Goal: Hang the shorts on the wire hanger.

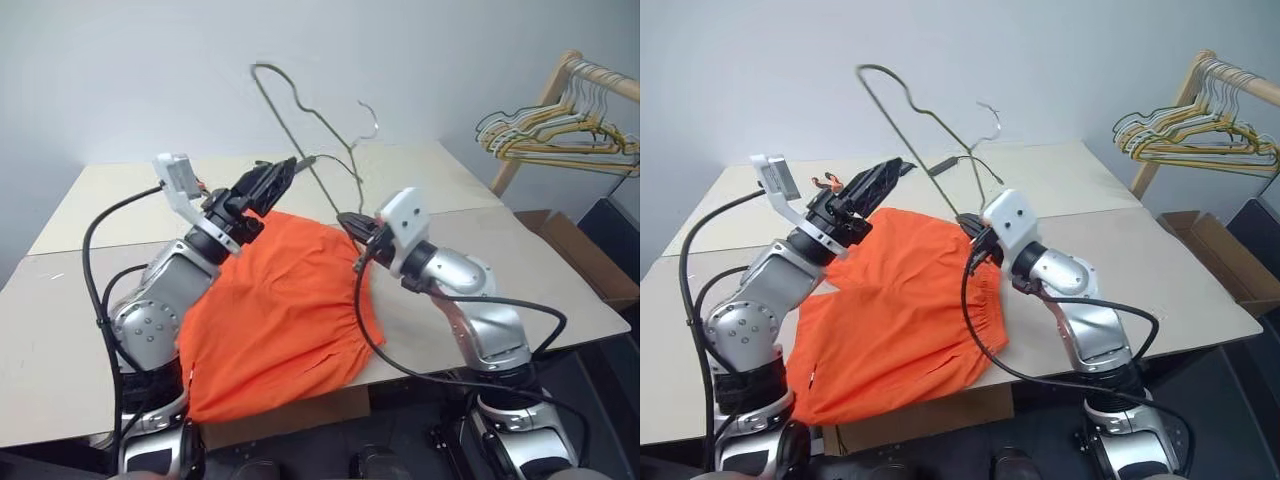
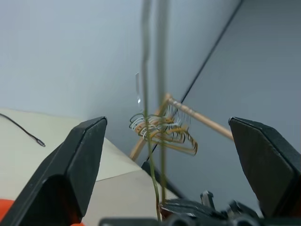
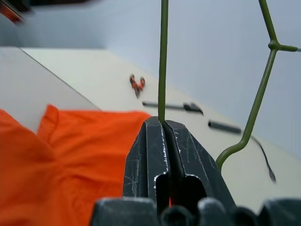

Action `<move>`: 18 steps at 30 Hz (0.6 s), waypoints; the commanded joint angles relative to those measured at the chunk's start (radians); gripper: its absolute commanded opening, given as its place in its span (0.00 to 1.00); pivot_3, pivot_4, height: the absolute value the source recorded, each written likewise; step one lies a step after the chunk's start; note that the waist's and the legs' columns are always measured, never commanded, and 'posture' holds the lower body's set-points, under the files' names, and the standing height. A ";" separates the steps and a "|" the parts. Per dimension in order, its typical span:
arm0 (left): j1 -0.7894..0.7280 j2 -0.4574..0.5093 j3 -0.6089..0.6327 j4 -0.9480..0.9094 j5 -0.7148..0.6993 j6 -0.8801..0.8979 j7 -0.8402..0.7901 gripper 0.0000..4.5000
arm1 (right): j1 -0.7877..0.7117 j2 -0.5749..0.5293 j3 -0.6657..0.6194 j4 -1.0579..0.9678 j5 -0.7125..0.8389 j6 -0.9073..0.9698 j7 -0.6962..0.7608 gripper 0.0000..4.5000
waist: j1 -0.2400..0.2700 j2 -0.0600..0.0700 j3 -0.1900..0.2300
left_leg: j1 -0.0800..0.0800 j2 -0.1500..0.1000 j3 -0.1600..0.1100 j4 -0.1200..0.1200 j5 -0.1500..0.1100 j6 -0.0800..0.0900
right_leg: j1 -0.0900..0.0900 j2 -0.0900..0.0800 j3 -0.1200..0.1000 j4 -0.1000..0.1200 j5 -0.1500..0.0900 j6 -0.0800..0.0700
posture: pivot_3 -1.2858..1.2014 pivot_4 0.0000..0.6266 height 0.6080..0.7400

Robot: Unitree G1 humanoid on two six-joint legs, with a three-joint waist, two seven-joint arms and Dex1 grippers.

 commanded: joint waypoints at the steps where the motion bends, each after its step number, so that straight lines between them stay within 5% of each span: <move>1: -0.045 -0.003 0.000 -0.010 -0.009 -0.018 0.045 1.00 | 0.008 0.010 0.015 -0.041 -0.024 -0.086 -0.003 0.01 | 0.001 0.000 0.000 | 0.000 0.000 0.000 0.000 0.000 0.000 | 0.000 0.000 0.000 0.000 0.000 0.000 | 0.54 0.00 1.00; 3: -0.051 -0.004 -0.010 0.000 0.000 -0.019 0.059 1.00 | 0.015 0.009 0.033 -0.039 -0.040 -0.108 0.002 0.01 | 0.001 0.000 0.000 | 0.000 -0.001 0.000 0.000 0.000 0.000 | 0.001 0.000 0.000 0.000 0.000 0.000 | 0.54 0.00 1.00; 6: -0.056 -0.003 -0.022 0.008 0.021 -0.031 0.053 0.86 | 0.027 0.002 0.055 -0.027 -0.067 -0.133 0.009 0.00 | 0.001 0.000 0.000 | 0.000 -0.001 0.000 0.000 0.000 -0.001 | 0.001 0.000 0.000 0.000 0.000 0.000 | 0.54 0.00 1.00; 18: -0.053 -0.017 -0.032 0.037 0.075 -0.065 0.066 0.01 | 0.036 -0.007 0.092 0.029 -0.210 -0.245 -0.026 0.00 | 0.000 0.000 0.000 | 0.000 -0.001 0.001 0.000 0.001 -0.001 | 0.001 0.000 0.000 0.000 0.000 0.000 | 0.53 0.00 1.00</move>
